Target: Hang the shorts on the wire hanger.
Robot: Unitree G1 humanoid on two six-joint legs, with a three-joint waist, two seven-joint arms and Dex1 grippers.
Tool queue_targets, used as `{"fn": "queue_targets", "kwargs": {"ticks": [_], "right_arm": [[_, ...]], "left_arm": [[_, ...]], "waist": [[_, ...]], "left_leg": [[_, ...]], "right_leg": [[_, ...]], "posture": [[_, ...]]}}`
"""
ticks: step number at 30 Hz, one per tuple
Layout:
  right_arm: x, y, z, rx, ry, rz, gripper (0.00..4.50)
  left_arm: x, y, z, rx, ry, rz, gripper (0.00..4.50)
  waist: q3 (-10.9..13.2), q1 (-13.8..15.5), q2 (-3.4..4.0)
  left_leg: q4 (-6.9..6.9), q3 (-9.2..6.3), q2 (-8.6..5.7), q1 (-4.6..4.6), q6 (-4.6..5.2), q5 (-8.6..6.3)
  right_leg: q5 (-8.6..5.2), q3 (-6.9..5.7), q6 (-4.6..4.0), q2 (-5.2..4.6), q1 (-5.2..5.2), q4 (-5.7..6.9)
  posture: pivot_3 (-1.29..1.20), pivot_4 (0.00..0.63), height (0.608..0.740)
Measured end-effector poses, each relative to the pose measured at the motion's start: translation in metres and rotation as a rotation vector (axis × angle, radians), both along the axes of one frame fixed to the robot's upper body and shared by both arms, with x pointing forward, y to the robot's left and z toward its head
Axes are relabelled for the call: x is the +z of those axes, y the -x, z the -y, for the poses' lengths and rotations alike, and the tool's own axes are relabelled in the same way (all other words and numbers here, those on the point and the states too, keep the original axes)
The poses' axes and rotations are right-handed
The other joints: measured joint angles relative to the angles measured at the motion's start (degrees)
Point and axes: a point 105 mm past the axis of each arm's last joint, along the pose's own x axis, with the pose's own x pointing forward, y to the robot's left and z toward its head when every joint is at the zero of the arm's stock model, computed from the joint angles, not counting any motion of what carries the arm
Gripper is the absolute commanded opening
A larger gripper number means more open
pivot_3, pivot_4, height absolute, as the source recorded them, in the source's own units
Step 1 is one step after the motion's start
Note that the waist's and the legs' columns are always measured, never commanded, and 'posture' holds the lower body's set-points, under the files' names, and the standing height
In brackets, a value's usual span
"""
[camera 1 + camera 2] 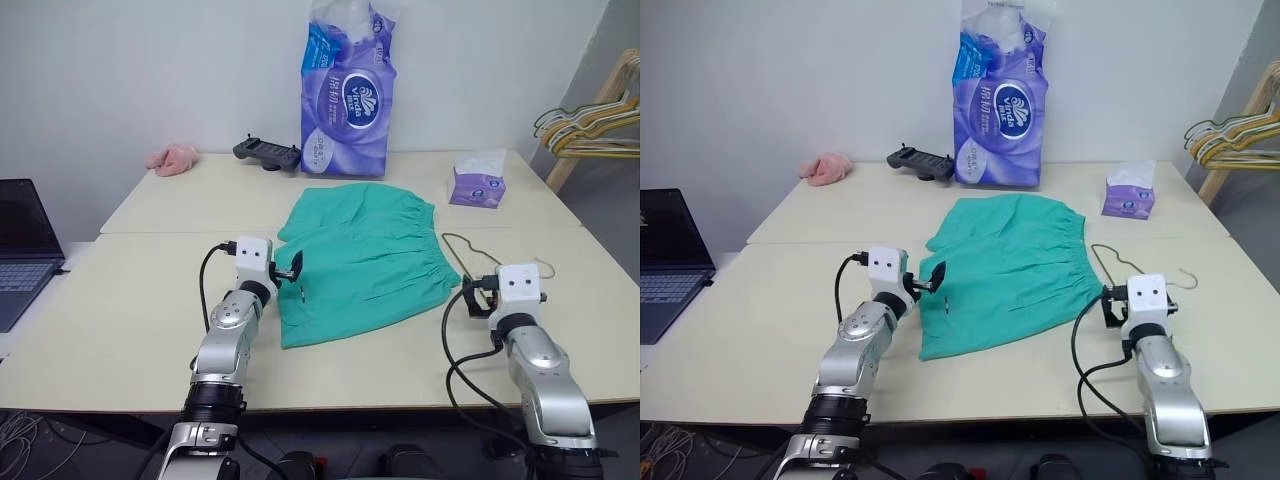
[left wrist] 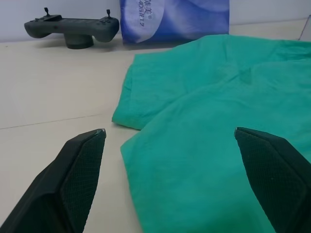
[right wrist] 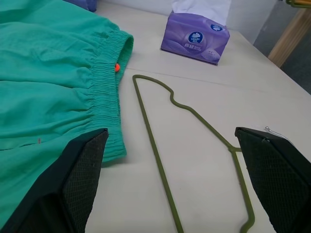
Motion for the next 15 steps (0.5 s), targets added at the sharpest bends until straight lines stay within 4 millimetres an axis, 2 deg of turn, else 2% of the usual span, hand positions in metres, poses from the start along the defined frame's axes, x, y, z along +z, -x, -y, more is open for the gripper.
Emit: {"fn": "queue_targets", "kwargs": {"ticks": [9, 15], "right_arm": [[0.001, -0.002, -0.005, 0.018, -0.019, 0.005, 4.45], [0.004, -0.009, -0.017, 0.047, -0.043, 0.023, 4.45]], "left_arm": [[0.004, 0.003, -0.005, 0.029, 0.011, 0.018, 4.5], [0.007, 0.003, -0.014, 0.055, 0.006, 0.025, 4.5]], "waist": [[0.0, 0.16, 0.0], [0.0, 0.34, 0.0]], "left_leg": [[0.0, -0.01, 0.0, 0.0, 0.0, 0.0], [0.0, -0.01, -0.01, 0.01, 0.0, 0.0]], "right_leg": [[0.0, 0.0, 0.0, 0.0, 0.0, 0.0], [0.0, 0.0, 0.0, 0.0, 0.0, 0.01]], "posture": [[-0.01, 0.017, 0.74], [0.02, 0.013, 0.74]]}}
